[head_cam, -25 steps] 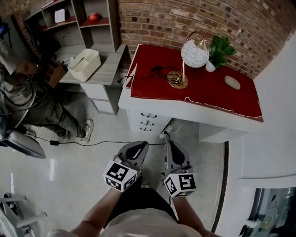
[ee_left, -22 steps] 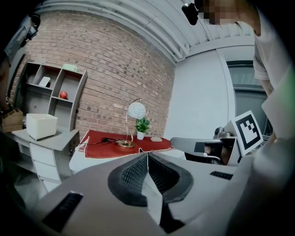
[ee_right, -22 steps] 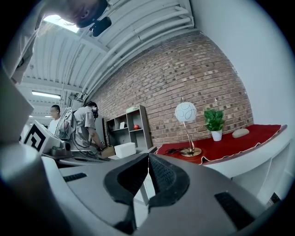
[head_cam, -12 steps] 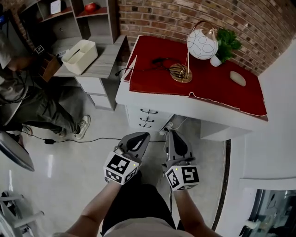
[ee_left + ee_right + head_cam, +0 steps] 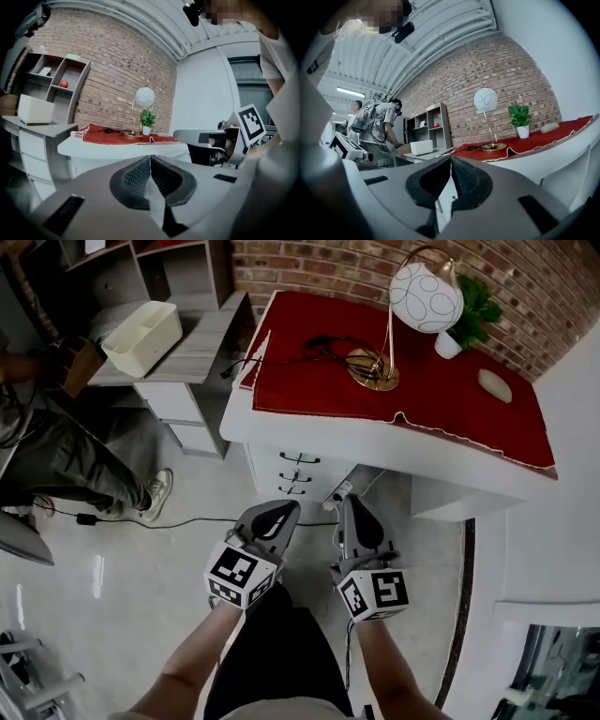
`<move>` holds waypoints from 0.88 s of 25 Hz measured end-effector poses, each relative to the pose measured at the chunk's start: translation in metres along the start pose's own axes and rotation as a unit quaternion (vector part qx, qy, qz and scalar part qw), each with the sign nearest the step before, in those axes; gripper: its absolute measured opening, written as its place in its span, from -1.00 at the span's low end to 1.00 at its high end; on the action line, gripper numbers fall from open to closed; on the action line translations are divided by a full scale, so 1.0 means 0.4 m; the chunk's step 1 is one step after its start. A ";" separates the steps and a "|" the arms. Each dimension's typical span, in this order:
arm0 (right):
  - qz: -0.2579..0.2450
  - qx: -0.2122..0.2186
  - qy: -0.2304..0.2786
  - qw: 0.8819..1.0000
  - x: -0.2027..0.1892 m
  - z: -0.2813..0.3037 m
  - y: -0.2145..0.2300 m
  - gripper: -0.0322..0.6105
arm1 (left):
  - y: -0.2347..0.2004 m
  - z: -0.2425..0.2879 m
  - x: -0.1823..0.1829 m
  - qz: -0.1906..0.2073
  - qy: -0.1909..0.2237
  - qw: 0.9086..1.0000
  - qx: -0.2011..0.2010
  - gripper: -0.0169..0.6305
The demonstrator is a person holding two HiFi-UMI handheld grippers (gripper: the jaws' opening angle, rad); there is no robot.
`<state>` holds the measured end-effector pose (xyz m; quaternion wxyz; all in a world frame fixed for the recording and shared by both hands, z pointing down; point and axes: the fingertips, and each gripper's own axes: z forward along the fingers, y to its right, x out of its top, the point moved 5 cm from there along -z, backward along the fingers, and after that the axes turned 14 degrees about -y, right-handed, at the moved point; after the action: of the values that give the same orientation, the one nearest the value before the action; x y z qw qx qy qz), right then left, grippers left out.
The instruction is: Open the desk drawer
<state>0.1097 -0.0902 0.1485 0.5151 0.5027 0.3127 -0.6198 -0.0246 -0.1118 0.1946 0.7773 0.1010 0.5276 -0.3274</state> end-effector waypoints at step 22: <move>-0.029 0.028 0.023 0.999 -0.407 0.278 0.110 -0.85 | -0.199 0.297 -0.367 0.029 0.009 1.000 0.009 -0.91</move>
<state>0.1124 -0.1501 0.3414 0.4754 0.5220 0.3215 -0.6310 -0.0176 -0.1734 0.3900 0.7803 0.1264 0.5287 -0.3091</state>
